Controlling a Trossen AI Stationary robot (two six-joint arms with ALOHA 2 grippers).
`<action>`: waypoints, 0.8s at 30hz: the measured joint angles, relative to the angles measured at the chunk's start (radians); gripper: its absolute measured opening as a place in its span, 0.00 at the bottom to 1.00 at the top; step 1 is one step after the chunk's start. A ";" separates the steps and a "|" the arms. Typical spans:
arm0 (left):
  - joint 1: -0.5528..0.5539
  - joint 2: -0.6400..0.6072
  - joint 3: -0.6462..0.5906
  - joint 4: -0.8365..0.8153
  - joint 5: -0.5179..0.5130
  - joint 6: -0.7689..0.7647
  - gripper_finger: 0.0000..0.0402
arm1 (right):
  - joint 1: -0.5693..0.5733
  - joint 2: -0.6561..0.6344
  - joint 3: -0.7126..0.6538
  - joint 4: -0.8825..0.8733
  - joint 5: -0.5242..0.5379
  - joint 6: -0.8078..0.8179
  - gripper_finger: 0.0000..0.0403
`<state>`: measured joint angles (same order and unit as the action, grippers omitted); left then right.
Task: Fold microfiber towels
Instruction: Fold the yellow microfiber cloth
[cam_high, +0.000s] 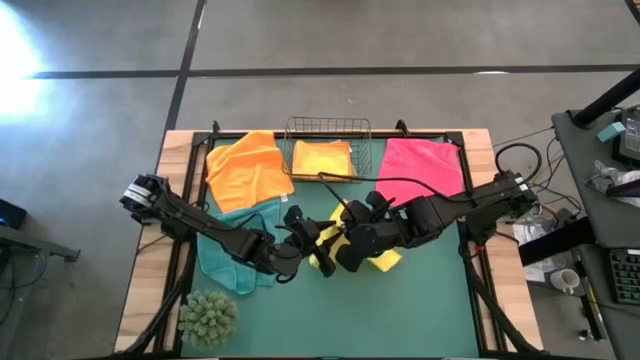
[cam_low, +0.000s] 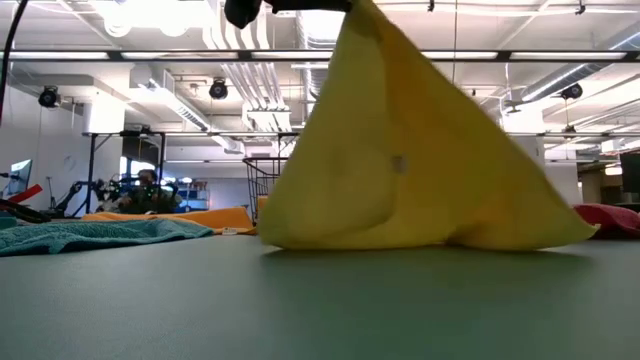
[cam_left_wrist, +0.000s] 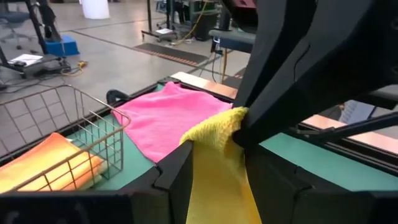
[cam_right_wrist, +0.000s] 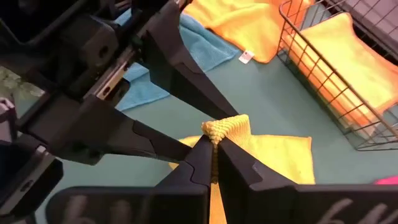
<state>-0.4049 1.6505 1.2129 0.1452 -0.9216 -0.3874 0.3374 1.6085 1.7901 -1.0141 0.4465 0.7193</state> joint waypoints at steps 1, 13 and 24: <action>0.000 0.000 0.000 -0.001 -0.001 0.000 0.32 | 0.000 -0.003 0.000 0.000 0.002 -0.007 0.02; -0.003 0.000 -0.002 -0.150 -0.009 -0.003 0.32 | 0.007 -0.004 0.191 -0.117 0.046 -0.106 0.02; -0.002 -0.001 -0.002 -0.298 -0.049 0.000 0.32 | 0.032 -0.002 0.293 -0.163 0.051 -0.136 0.02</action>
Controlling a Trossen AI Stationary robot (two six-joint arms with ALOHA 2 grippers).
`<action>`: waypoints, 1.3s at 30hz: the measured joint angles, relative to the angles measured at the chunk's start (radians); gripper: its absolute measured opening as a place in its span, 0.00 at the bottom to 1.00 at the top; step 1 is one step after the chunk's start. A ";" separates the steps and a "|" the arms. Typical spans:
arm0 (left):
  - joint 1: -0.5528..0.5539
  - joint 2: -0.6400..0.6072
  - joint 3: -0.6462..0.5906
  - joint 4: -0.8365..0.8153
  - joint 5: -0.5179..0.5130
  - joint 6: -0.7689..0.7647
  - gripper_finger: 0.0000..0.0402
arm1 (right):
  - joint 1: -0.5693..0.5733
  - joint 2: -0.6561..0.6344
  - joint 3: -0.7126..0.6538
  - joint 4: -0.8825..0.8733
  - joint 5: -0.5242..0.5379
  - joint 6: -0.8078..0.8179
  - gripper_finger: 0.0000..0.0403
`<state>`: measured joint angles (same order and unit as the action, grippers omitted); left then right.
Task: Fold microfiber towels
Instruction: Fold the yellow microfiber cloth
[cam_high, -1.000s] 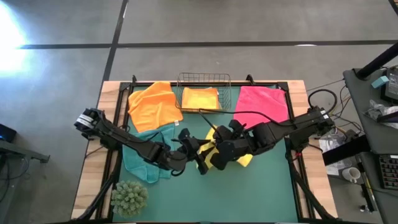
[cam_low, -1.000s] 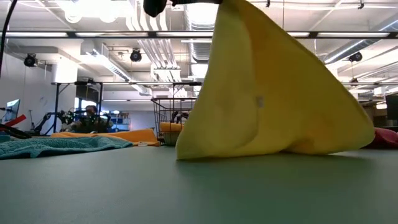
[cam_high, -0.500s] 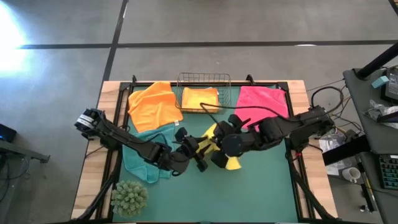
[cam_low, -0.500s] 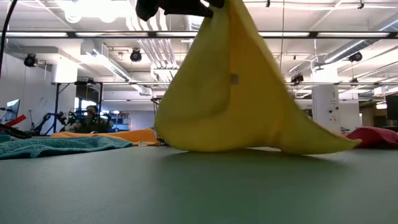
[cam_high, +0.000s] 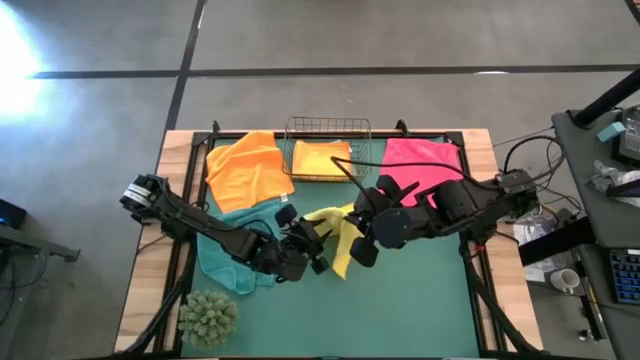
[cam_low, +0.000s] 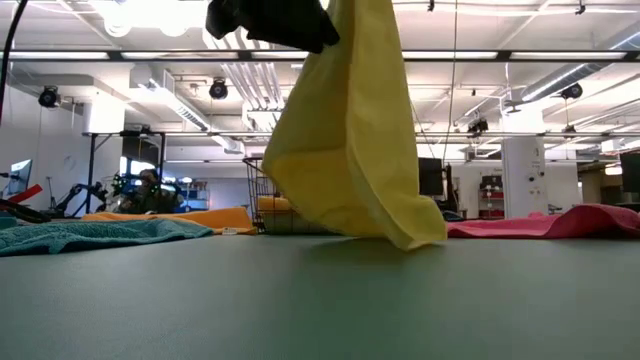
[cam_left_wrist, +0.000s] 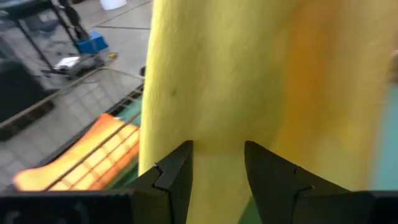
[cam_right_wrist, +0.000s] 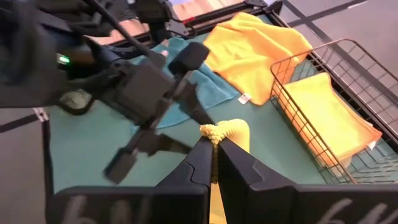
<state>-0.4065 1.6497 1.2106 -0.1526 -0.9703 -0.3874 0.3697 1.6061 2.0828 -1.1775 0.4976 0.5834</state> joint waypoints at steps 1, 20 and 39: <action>0.000 0.000 0.000 -0.016 -0.007 0.000 0.32 | 0.005 0.000 0.009 0.000 0.000 -0.001 0.02; -0.087 0.007 -0.009 -0.107 0.081 0.001 0.32 | 0.010 0.000 0.173 -0.108 -0.003 -0.071 0.02; -0.111 0.118 -0.026 -0.080 -0.174 0.096 0.32 | 0.009 0.000 0.263 -0.102 -0.001 -0.071 0.02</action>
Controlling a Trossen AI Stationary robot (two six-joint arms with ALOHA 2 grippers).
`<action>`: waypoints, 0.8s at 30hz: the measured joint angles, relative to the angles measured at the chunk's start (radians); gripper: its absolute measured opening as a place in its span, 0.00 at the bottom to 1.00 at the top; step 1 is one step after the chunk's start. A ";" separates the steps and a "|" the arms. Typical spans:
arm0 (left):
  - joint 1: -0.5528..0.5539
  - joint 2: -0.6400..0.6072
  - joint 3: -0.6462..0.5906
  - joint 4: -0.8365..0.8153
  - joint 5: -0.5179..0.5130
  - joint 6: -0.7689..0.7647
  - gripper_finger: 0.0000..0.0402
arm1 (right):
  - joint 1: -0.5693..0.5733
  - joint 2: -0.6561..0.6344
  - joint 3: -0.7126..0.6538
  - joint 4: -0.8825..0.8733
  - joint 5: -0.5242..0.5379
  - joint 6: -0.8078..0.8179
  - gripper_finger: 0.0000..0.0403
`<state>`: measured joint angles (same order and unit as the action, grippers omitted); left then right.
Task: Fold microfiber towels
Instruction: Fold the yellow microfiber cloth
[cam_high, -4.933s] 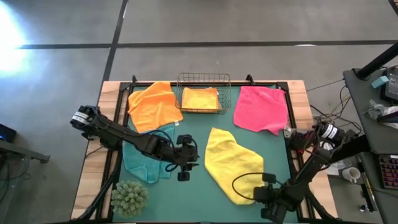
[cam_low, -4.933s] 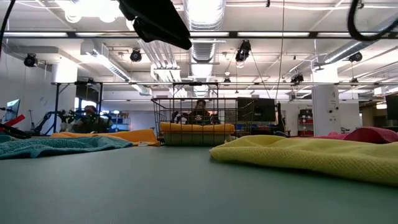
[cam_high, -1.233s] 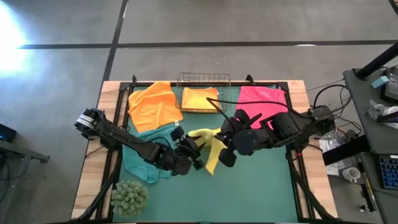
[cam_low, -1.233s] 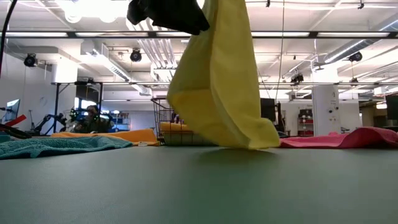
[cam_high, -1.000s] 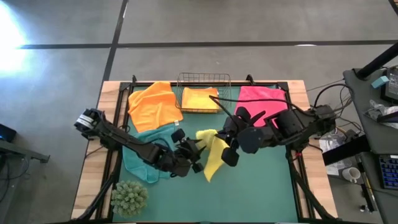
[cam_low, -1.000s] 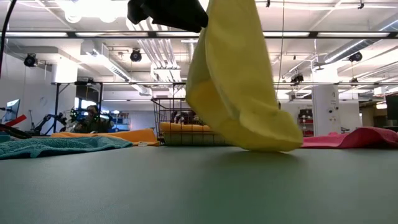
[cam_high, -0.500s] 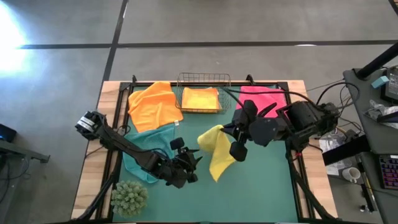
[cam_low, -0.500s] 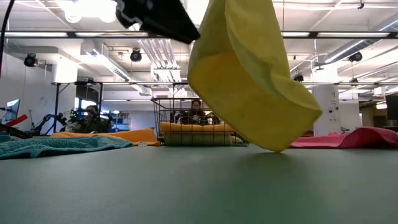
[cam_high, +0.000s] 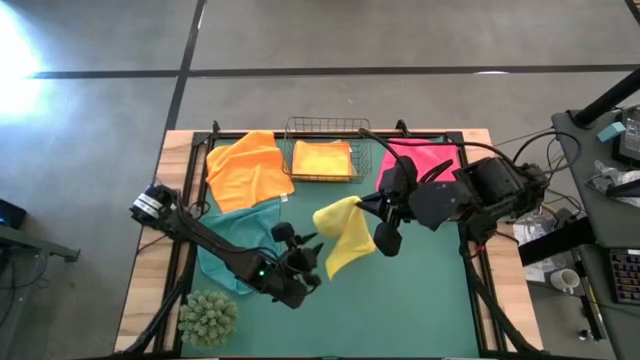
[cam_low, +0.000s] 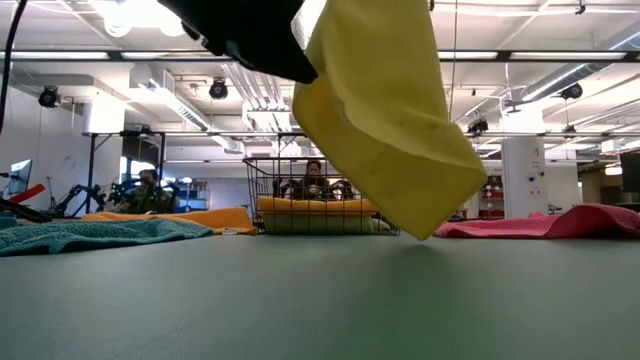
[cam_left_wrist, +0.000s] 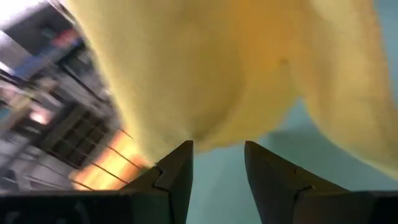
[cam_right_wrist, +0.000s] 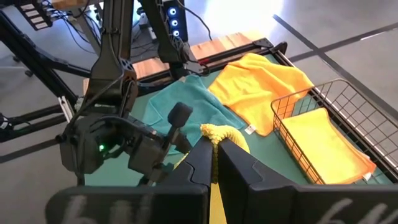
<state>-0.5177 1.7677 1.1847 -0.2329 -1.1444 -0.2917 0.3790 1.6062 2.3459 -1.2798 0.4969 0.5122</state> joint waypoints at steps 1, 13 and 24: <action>-0.001 0.000 0.000 0.007 -0.016 0.025 0.32 | 0.000 0.000 0.000 0.001 0.000 0.000 0.02; -0.004 0.019 -0.008 0.042 -0.032 0.061 0.32 | 0.000 -0.007 0.000 0.006 -0.001 0.002 0.02; -0.005 0.034 -0.012 0.119 0.058 -0.558 0.32 | 0.000 -0.013 0.011 0.005 -0.007 -0.018 0.02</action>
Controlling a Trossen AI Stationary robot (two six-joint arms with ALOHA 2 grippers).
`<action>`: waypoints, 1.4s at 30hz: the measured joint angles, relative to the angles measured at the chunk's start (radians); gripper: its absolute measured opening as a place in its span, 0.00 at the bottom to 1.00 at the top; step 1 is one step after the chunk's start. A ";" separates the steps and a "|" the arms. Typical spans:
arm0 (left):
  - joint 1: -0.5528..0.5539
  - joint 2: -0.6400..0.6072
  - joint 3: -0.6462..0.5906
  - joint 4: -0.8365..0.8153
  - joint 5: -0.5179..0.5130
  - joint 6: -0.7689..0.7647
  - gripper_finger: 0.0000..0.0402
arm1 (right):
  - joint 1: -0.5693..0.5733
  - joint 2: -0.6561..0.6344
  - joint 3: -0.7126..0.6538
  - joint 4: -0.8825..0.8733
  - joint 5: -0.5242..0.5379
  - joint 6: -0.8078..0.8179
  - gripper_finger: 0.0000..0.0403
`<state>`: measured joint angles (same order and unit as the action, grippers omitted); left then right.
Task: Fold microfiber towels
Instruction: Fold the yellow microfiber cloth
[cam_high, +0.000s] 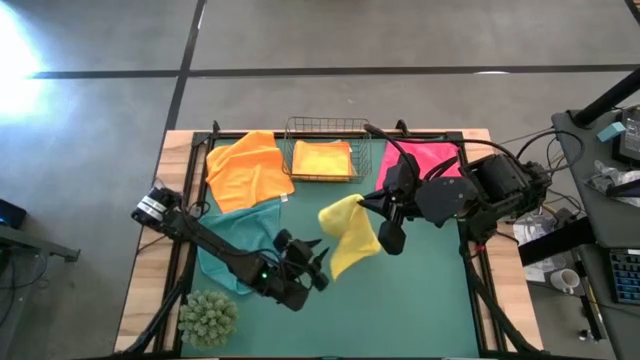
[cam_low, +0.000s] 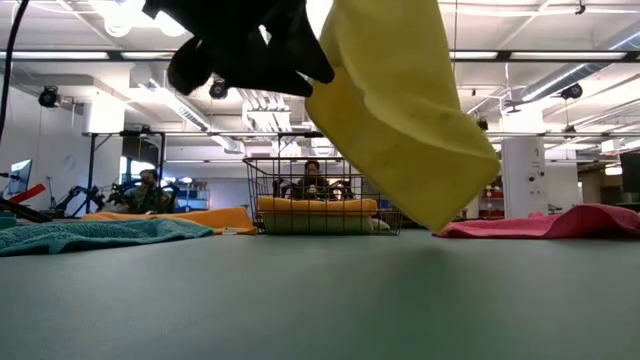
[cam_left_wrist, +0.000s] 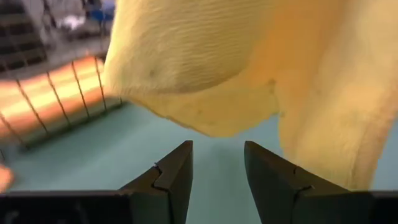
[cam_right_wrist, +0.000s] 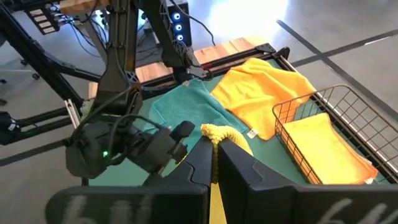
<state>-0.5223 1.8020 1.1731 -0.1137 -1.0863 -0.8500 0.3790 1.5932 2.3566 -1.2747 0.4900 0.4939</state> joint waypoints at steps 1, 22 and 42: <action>-0.001 -0.001 -0.002 0.000 0.000 -0.051 0.32 | 0.000 0.000 0.000 0.000 0.000 -0.007 0.02; -0.017 -0.091 -0.253 0.469 0.012 -0.605 0.32 | 0.000 -0.003 0.000 0.000 -0.103 -0.074 0.02; -0.008 -0.083 -0.413 1.123 0.130 -0.389 0.32 | 0.000 -0.019 0.000 0.000 -0.105 -0.129 0.02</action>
<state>-0.5301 1.7195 0.7599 1.0096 -0.9564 -1.2387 0.3790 1.5738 2.3566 -1.2743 0.3847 0.3652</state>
